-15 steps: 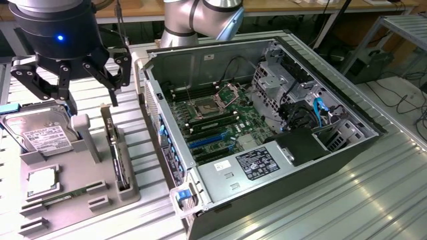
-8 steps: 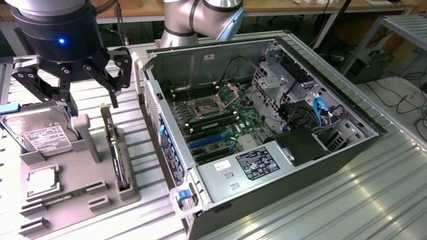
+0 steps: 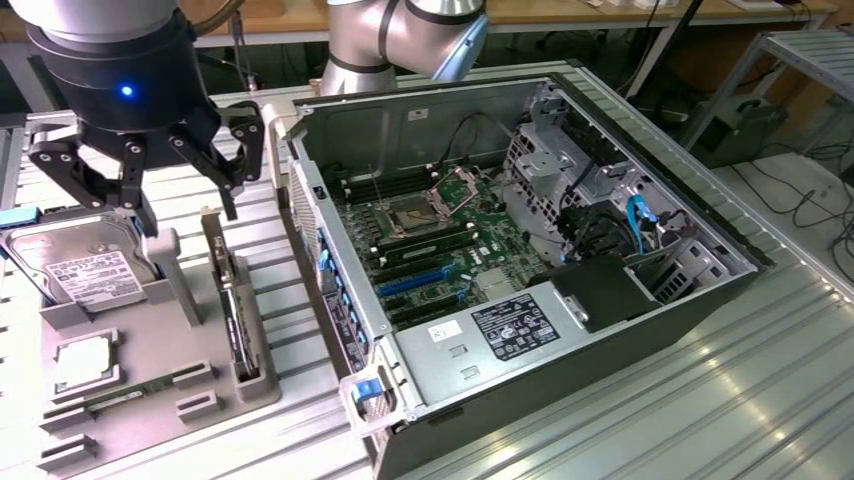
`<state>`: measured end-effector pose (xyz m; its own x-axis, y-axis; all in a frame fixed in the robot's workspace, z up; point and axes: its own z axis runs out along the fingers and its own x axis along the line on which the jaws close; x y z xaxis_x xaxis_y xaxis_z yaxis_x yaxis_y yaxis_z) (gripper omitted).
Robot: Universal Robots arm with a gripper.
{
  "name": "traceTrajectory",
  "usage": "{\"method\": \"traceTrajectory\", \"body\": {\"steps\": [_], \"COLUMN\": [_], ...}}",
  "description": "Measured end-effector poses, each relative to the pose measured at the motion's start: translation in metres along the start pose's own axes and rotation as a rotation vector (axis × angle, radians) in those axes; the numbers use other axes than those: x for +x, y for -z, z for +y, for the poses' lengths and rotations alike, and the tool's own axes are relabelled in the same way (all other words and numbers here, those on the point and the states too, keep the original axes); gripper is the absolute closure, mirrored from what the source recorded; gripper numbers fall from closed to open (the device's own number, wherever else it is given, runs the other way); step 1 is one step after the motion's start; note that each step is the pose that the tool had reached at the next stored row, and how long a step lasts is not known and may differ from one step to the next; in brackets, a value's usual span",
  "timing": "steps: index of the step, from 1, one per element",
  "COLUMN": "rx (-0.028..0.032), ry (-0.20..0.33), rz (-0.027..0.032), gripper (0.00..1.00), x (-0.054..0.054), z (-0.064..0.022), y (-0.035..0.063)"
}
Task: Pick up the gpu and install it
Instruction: 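Pick up the gpu and move the gpu toward the slot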
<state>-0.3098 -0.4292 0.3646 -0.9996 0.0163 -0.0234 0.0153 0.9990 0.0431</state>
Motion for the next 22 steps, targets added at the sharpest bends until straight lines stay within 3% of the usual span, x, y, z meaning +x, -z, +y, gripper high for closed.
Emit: {"method": "traceTrajectory", "body": {"steps": [22], "rx": [0.0001], "ry": [0.0], "rz": [0.0082], "gripper": [0.34], "x": [0.0], "z": [-0.0069], "y": [-0.0227]}}
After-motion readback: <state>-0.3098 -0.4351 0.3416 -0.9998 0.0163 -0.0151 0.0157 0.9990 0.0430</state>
